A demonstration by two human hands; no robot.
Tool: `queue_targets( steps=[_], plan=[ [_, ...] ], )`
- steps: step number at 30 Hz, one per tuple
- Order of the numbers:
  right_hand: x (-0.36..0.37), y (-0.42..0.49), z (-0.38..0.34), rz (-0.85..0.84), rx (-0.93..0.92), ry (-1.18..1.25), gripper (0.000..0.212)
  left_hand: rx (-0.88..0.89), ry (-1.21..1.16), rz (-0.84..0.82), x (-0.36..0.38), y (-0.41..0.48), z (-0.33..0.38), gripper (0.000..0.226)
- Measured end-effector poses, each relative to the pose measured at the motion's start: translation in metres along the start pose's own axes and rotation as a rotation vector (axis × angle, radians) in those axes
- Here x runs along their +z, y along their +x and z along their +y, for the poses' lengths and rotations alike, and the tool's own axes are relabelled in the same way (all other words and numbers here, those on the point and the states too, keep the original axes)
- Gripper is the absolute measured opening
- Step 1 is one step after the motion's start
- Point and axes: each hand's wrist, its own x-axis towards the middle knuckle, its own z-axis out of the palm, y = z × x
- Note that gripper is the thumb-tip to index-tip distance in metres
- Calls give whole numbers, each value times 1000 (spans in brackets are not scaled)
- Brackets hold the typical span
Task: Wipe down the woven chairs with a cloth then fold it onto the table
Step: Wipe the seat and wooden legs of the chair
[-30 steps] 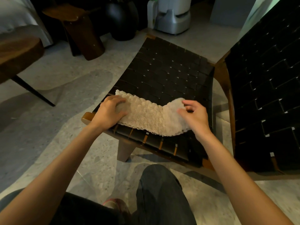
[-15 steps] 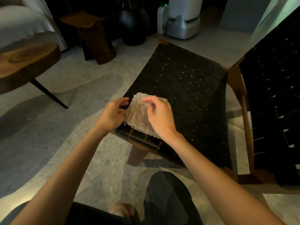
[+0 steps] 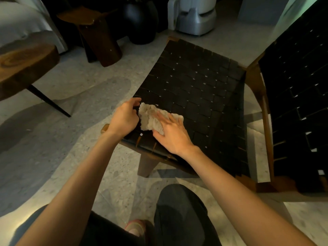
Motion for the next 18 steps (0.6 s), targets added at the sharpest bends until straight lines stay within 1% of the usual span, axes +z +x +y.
queue_targets(
  steps=[2, 4, 6, 7, 9, 11, 12, 16, 18],
  plan=[
    [-10, -10, 10, -3, 16, 65, 61, 64, 24, 27, 5, -1, 13, 51],
    [-27, -21, 28, -3, 80, 90, 52, 107, 9, 26, 14, 2, 31, 50],
    [-47, -34, 49, 54, 156, 109, 41, 137, -33, 11, 27, 7, 53, 48],
    [-56, -42, 59, 118, 199, 116, 36, 158, -56, -15, 34, 10, 64, 48],
    [-74, -61, 77, 323, 294, 157, 32, 223, -104, -97, 54, 18, 87, 48],
    [-89, -84, 91, 523, 386, 243, 34, 294, -155, -182, 77, 26, 111, 49],
    [-97, -97, 95, 590, 422, 289, 35, 327, -181, -218, 90, 28, 123, 49],
    [-117, -146, 103, 771, 466, 444, 35, 500, -316, -342, 137, 19, 171, 50],
    [-124, -167, 102, 786, 495, 433, 33, 578, -414, -403, 157, 8, 191, 51]
  ],
)
